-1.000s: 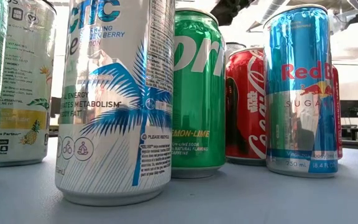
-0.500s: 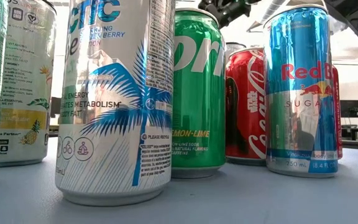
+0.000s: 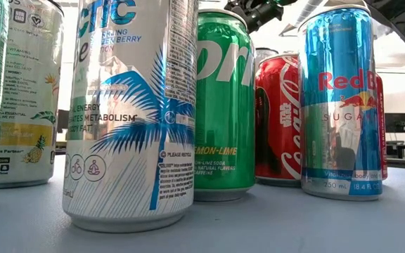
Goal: Place canned beverage on shelf
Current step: Put the white yellow soda can on the shelf aligned with the other white yellow soda cans
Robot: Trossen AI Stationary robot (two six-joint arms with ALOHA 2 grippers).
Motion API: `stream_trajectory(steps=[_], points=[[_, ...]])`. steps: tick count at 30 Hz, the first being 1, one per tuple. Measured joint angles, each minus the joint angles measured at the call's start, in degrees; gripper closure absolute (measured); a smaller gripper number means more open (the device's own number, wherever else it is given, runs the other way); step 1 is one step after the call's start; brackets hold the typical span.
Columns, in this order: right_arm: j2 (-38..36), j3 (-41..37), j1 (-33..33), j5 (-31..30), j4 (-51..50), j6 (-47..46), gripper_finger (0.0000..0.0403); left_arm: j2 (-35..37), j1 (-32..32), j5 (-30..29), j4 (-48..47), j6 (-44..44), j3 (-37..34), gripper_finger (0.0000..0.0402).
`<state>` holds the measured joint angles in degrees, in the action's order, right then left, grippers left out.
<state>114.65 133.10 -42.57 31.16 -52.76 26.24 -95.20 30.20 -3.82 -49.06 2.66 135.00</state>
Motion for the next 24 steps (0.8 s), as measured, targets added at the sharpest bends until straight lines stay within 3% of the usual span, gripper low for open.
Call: stream_trajectory(steps=[24], points=[[0.0,-0.02,0.15,0.48,4.31,-2.61,0.0035,-0.02,-0.43,1.51,-2.63,3.31,0.0,0.0097]])
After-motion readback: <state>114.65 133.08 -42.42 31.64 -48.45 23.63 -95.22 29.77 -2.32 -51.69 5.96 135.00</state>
